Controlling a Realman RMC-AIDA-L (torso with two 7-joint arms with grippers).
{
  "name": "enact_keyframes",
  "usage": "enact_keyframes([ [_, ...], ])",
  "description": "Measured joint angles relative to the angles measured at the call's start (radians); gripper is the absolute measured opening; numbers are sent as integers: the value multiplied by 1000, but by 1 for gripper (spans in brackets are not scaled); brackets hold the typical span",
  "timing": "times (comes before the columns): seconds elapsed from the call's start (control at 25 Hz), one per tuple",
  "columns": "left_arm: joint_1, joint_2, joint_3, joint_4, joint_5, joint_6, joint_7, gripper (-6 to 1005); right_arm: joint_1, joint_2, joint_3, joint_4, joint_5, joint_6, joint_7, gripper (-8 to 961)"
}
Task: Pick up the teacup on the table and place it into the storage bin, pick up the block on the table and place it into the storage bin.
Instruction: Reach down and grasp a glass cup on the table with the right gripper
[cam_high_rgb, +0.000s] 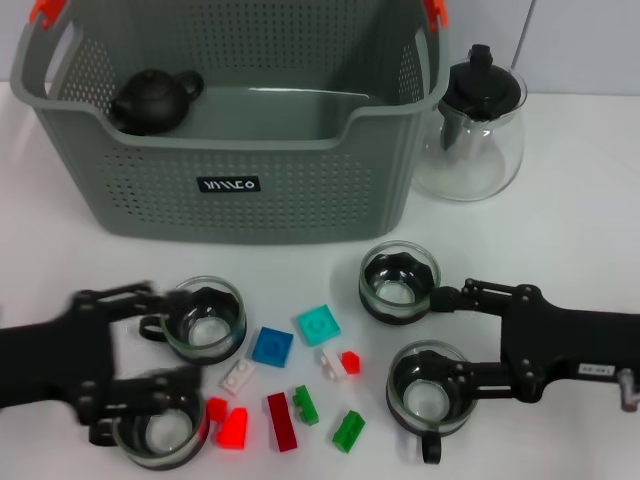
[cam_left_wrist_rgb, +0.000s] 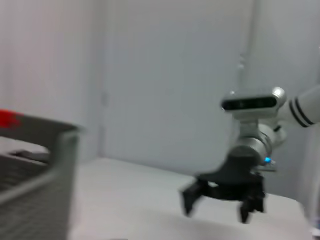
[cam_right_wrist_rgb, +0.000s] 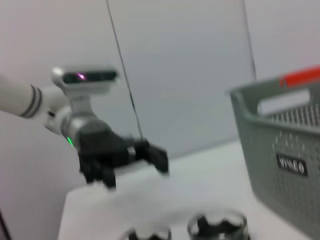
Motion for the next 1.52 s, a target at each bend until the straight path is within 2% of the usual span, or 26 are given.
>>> enact_keyframes([
  [0.08,40,6,-62,51,0,41,-1,782,17,1,-32,-82,-35,-23,100,867],
  [0.24,70,8,-127,80,0,63,-6,782,46,3,-154,-277,-65,-79,313,861],
  [0.44,73,-2,-133,69,0,34,0,782,101,-1,-394,-594,-116,-128,639,856],
  [0.6,61,-3,-132,43,0,-7,1,782,194,0,-548,-766,-207,-170,821,857],
  [0.76,57,-6,-132,24,0,-34,7,782,314,3,-659,-783,-312,-185,952,834],
  [0.96,57,-8,-132,-8,0,-70,16,782,386,6,-821,-779,-402,-161,1074,726],
  [1.12,56,-9,-133,-29,0,-93,26,782,407,13,-925,-789,-422,-110,1132,668],
  [1.52,69,-13,-143,-44,0,-110,32,781,371,14,-1079,-762,-300,-23,1189,667],
])
